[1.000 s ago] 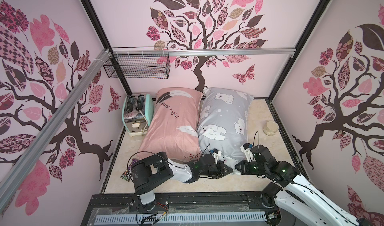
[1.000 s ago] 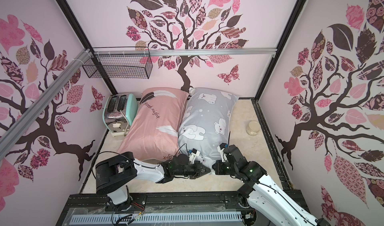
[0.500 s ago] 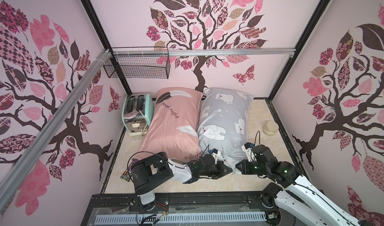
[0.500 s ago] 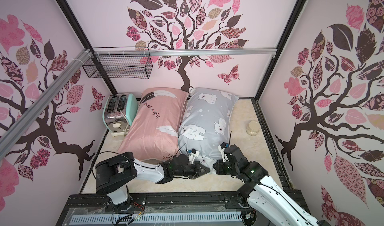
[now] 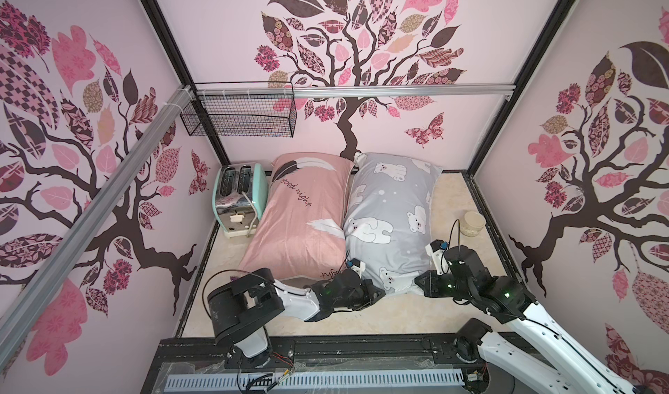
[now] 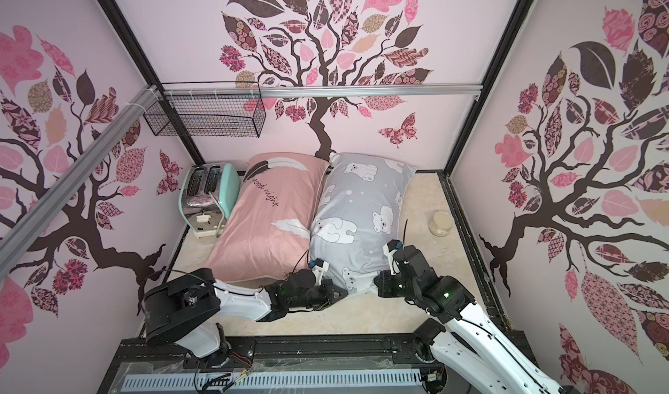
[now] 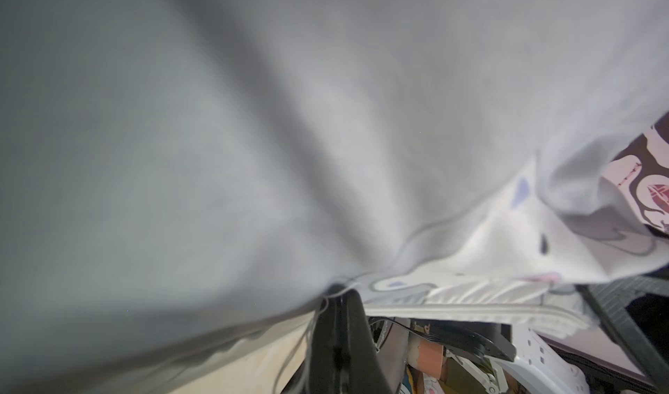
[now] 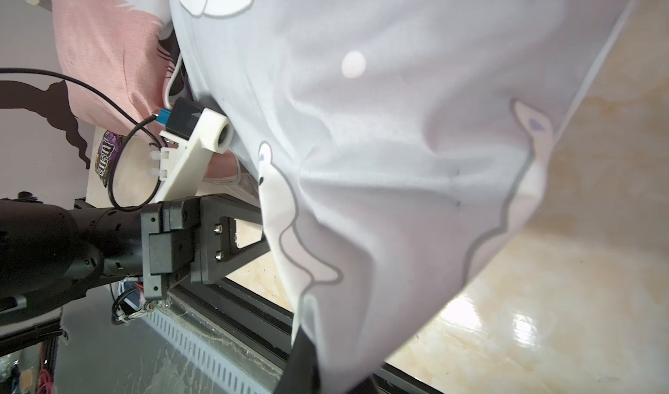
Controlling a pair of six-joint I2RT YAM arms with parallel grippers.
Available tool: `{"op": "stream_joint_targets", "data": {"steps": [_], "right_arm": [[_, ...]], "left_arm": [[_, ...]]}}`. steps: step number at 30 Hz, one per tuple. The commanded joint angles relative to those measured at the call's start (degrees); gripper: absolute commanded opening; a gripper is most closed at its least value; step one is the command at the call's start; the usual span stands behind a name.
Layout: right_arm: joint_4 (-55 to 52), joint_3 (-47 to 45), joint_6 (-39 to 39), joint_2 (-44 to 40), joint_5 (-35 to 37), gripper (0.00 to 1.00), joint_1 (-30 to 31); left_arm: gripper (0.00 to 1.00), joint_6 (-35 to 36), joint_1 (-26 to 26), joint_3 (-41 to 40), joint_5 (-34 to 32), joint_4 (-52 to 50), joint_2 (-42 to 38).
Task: Zip up pillowcases
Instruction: Zip the zipper on the pillowcase.
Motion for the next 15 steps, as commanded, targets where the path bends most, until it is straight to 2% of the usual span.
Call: {"op": "stream_joint_targets", "data": {"steps": [1, 7, 15], "right_arm": [[-2.8, 6.8, -2.5, 0.8, 6.2, 0.0, -0.2], [-6.0, 12.9, -3.1, 4.7, 12.3, 0.0, -0.3], [-7.0, 17.0, -3.4, 9.3, 17.9, 0.0, -1.0]], "left_arm": [[0.0, 5.9, 2.5, -2.0, -3.3, -15.5, -5.5], [0.0, 11.9, 7.1, -3.6, -6.8, -30.3, -14.4], [0.0, 14.4, 8.5, -6.6, -16.3, -48.4, -26.4]]}}
